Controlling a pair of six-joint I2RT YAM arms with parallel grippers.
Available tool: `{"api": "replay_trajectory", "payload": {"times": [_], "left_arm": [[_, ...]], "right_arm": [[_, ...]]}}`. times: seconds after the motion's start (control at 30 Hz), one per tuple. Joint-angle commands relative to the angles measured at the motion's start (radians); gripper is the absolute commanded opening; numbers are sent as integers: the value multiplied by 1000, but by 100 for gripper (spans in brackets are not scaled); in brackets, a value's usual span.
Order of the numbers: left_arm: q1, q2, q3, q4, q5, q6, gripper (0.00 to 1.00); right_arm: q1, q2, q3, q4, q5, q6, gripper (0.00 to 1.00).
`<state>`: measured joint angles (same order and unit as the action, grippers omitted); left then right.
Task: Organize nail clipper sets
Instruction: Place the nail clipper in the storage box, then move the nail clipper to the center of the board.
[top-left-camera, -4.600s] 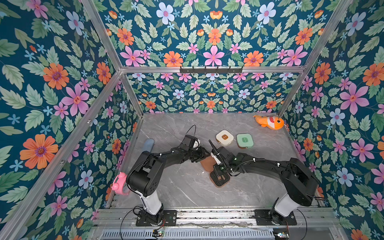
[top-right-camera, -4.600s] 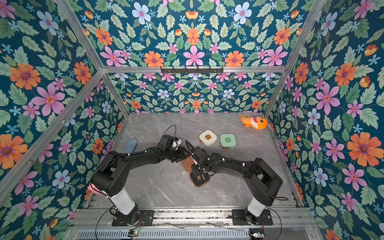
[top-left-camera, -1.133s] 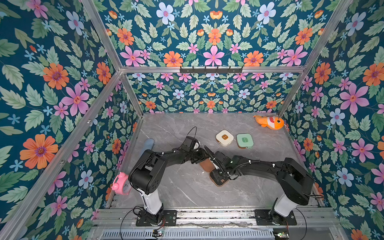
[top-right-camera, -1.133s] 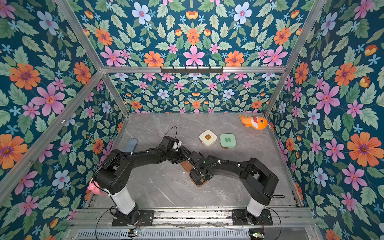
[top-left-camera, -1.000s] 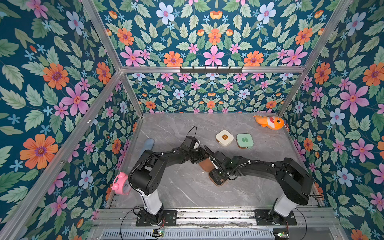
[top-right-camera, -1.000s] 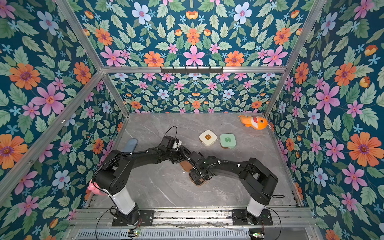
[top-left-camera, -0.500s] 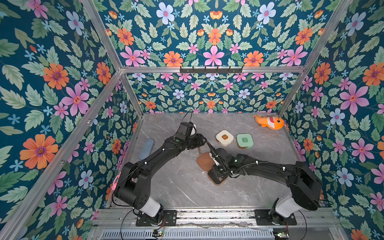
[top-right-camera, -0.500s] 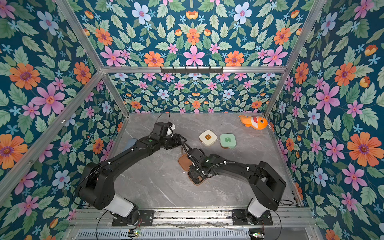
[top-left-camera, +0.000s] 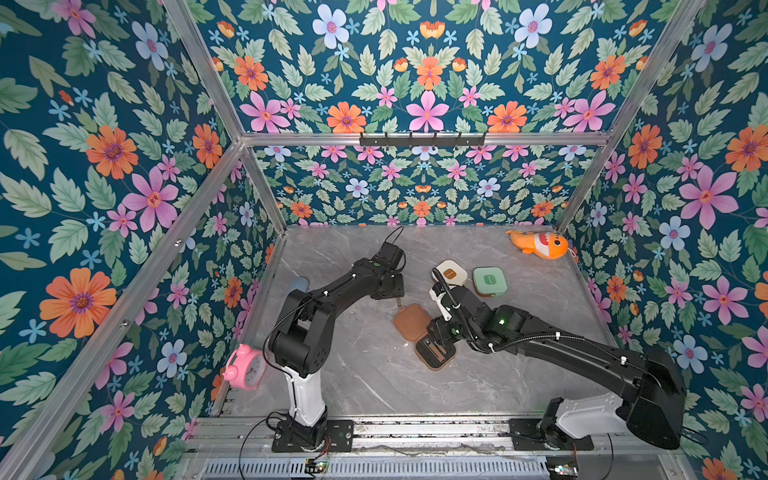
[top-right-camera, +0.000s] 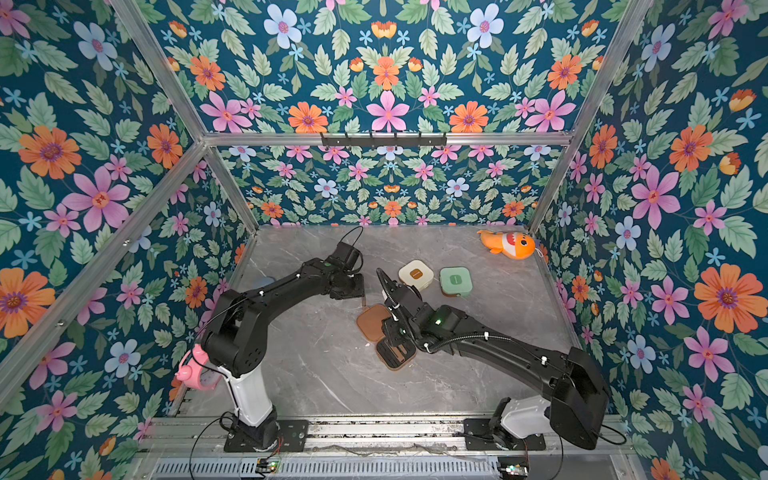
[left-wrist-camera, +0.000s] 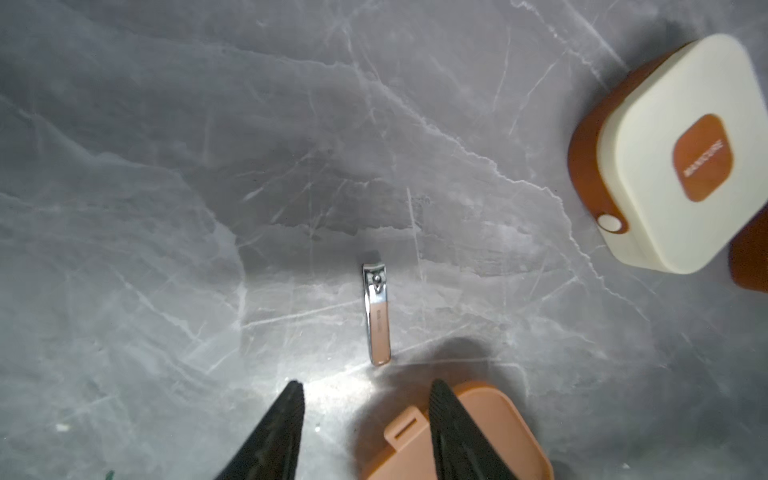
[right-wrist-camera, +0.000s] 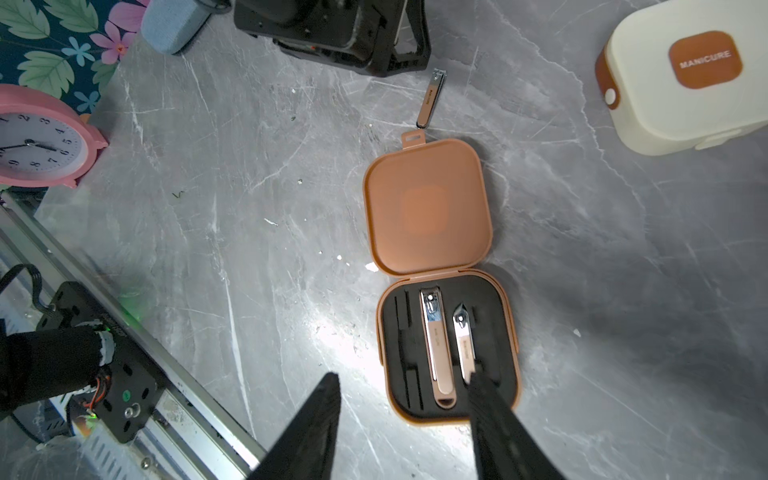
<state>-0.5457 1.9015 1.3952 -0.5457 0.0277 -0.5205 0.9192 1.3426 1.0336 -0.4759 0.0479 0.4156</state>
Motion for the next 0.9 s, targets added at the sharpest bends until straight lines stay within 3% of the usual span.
{"api": "replay_trajectory", "payload": {"times": [0.0, 0.53, 0.87], "left_arm": [[-12, 57, 54, -48, -50, 30, 51], [-26, 285, 237, -106, -72, 43, 39], [-31, 288, 213, -105, -47, 39, 19]], "right_arm": [[0, -35, -24, -17, 13, 26, 52], [0, -113, -93, -3, 16, 45, 52], [-1, -128, -107, 0, 40, 40, 52]]}}
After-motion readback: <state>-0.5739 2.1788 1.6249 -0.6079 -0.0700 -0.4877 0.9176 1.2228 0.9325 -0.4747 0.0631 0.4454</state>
